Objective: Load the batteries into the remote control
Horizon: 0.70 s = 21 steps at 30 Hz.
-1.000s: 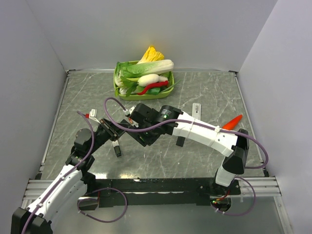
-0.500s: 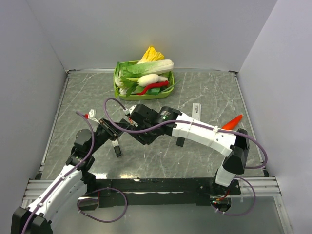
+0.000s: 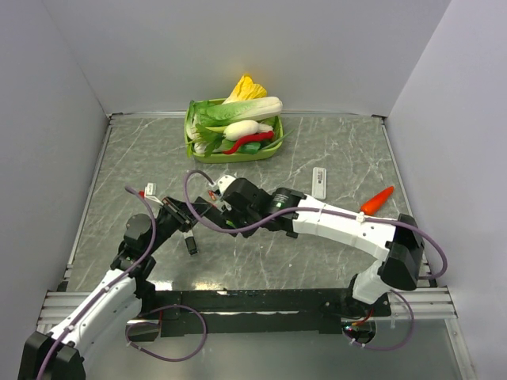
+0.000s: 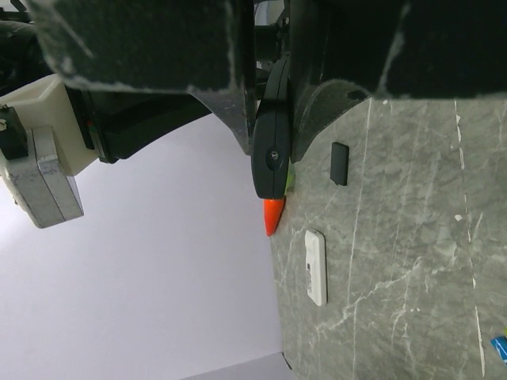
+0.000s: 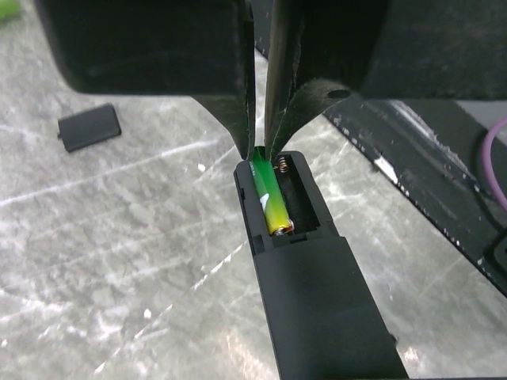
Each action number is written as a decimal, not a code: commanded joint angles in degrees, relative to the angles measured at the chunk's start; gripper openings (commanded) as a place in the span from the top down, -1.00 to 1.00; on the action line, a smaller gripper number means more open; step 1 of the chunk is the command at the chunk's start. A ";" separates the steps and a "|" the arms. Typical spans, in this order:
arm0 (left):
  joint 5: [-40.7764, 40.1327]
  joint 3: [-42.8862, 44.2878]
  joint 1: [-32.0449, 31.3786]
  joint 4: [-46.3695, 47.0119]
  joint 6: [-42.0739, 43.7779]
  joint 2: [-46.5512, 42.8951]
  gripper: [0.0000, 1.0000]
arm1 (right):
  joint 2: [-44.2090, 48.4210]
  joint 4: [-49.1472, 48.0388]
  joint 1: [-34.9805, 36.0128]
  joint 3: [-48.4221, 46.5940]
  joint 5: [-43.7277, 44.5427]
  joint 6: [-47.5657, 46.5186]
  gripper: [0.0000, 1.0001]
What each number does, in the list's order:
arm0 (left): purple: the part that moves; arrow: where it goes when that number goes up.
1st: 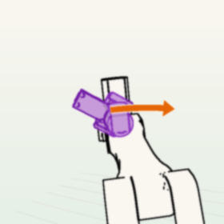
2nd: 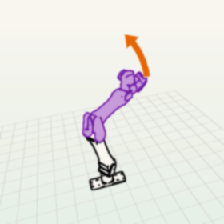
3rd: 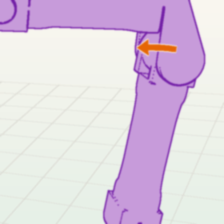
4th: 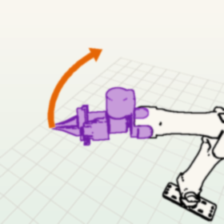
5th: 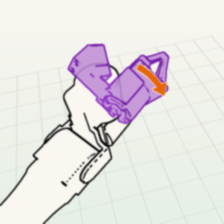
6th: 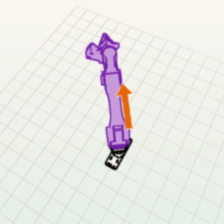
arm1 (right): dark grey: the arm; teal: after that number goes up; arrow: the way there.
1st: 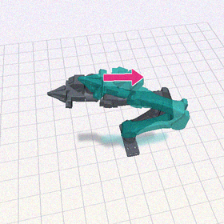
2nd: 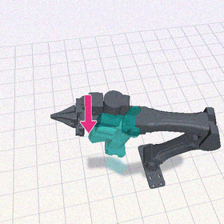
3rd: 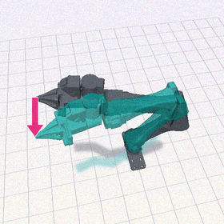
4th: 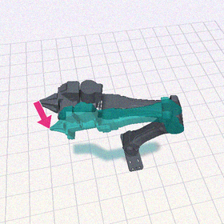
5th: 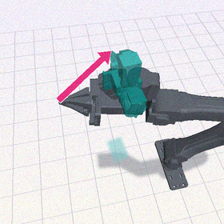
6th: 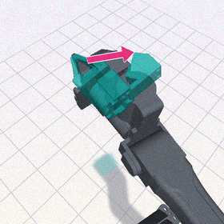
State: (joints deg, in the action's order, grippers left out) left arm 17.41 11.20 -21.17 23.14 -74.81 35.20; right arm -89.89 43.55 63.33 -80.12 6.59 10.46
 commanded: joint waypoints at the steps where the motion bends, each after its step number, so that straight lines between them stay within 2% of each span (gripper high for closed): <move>1: 6.32 1.81 -0.80 17.29 -11.24 -1.01 0.98 | 2.52 -10.31 -1.89 6.71 2.12 -2.28 1.00; 7: 5.88 1.28 -0.80 19.40 -12.38 -0.75 0.98 | 3.14 -14.19 -1.98 9.01 -2.54 -0.97 1.00; 14: 5.35 0.14 -0.89 22.22 -14.84 -0.92 0.98 | 3.49 -18.85 -2.07 11.74 -3.16 0.70 1.00; 21: 4.30 1.10 -0.80 14.85 -10.19 -2.33 0.98 | 4.72 -16.57 -2.16 11.21 -2.11 -0.17 1.00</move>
State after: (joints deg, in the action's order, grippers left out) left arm 15.14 8.58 -20.82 26.92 -77.21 36.12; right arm -85.84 29.19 61.56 -69.67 3.79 10.20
